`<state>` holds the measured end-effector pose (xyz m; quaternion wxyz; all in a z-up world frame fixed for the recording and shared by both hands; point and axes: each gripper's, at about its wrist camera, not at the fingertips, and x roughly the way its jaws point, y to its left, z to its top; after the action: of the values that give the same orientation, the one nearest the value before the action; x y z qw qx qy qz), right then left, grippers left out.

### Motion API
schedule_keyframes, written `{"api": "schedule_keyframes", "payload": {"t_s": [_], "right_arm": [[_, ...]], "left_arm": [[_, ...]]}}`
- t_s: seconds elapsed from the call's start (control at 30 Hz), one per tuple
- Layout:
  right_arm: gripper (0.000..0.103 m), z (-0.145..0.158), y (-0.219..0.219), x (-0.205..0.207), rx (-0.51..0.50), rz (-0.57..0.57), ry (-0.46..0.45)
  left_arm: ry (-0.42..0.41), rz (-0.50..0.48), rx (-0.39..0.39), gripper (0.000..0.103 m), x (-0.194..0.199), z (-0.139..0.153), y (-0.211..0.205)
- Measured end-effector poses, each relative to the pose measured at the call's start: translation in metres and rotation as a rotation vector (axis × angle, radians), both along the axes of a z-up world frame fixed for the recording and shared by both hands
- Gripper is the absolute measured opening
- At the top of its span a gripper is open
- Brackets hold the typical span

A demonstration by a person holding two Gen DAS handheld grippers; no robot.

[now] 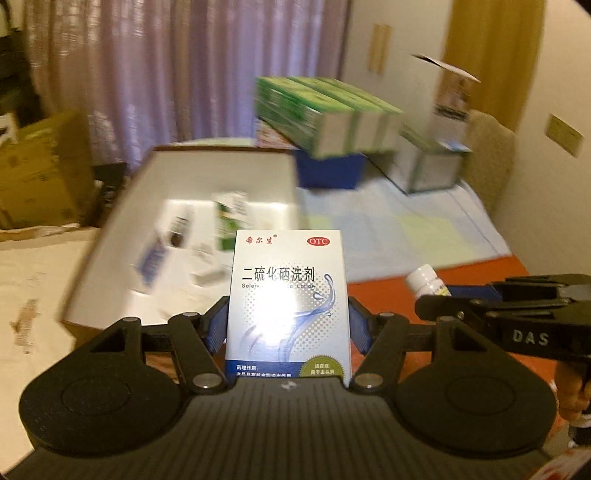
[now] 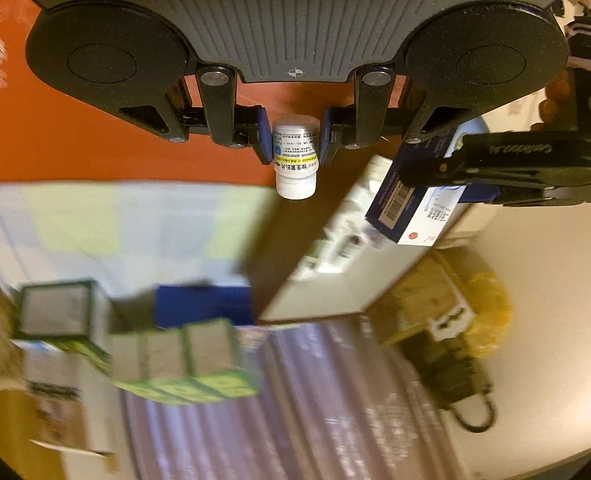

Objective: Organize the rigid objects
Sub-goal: 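Carry the pill bottle with the right gripper while the left gripper carries the blue box to the cardboard box, then lower the pill bottle into the box and open the right gripper while the left gripper releases the blue box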

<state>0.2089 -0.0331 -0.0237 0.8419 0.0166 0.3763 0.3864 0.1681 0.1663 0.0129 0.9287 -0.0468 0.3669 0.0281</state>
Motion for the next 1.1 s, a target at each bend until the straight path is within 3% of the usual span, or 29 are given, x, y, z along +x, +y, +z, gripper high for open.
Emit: {"api": "schedule_keyframes", "payload": {"t_s": [0.23,0.53,1.1], "right_arm": [[0.024,0.010,0.075,0.007,0.027,0.074,-0.034],[0.024,-0.002,0.138,0.026,-0.012,0.068,-0.038],[0.024,-0.032,0.180,0.051,-0.104,0.012,0.011]], "left_arm": [[-0.008,0.065,0.022,0.061,0.017,0.009,0.064],[0.026,0.064,0.038,0.061,0.046,-0.006,0.113],[0.140,0.008,0.009,0.061,0.081,-0.048,0.145]]}}
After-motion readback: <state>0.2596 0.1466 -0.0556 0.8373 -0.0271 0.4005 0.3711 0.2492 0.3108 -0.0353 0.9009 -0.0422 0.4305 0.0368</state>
